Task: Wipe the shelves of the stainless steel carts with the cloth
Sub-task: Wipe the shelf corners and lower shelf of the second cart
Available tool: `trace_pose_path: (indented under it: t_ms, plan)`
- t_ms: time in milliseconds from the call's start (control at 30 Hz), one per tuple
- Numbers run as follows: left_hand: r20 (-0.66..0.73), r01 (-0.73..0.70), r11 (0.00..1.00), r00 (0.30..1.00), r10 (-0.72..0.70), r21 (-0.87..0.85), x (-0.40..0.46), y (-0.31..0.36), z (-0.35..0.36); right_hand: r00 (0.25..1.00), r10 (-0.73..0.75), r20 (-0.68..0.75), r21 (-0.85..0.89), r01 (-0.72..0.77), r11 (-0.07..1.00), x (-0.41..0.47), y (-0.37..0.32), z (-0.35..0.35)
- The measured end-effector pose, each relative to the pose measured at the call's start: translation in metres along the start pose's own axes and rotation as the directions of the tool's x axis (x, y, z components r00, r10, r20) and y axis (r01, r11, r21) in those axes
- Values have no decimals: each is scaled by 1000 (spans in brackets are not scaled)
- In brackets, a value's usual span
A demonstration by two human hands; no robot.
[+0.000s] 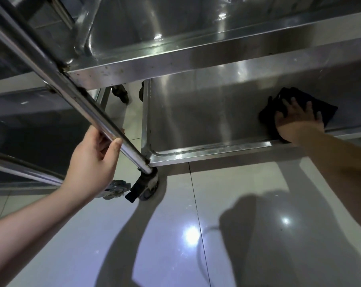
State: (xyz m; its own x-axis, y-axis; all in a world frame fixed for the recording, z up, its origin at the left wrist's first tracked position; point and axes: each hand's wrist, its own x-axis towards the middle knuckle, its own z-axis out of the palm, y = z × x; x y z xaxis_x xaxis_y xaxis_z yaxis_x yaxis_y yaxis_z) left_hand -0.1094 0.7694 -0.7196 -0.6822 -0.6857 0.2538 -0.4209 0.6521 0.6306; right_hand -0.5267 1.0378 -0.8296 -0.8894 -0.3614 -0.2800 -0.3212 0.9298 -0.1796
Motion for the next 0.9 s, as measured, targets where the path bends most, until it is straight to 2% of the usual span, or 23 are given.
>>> trace_pose_path:
  t_ms: [100,167,233,300,367,400,467,533,600,700,800,900]
  plan:
    - [8,-10,1000,1000,10,-1,0,1,-3,985,-171,19,-13,171,985,-11,-58,11]
    - [-3,-21,1000,1000,21,1,-1,4,-4,936,-350,38,-48,352,935,-29,-106,23]
    - [-4,-27,1000,1000,27,6,-2,7,-3,837,-538,102,-64,545,836,-57,-150,40]
    - [-6,-26,999,1000,27,31,-3,7,-3,694,-695,189,-36,712,701,-86,-183,56]
    - [6,-23,998,1000,23,62,-4,5,-4,587,-770,251,18,792,610,-99,-198,64]
    - [6,-25,997,1000,25,77,-4,5,-5,567,-782,261,23,806,592,-98,-201,64]
    - [16,-25,995,1000,23,92,-3,4,-6,607,-764,219,-3,784,621,-83,-197,57]
    - [23,-20,996,1000,18,89,-2,5,-6,728,-676,115,-14,682,732,-53,-180,42]
    - [21,-21,997,1000,20,76,-3,6,-6,846,-532,32,5,533,846,-12,-147,22]
    - [8,-42,997,999,41,67,-3,7,-5,961,-276,-31,36,277,960,46,-72,-8]
    - [7,-40,997,999,40,69,-2,4,-4,998,-11,-63,118,18,993,83,-5,-26]
    - [9,-38,998,999,37,54,0,1,-3,998,52,-27,137,-48,989,92,8,-27]
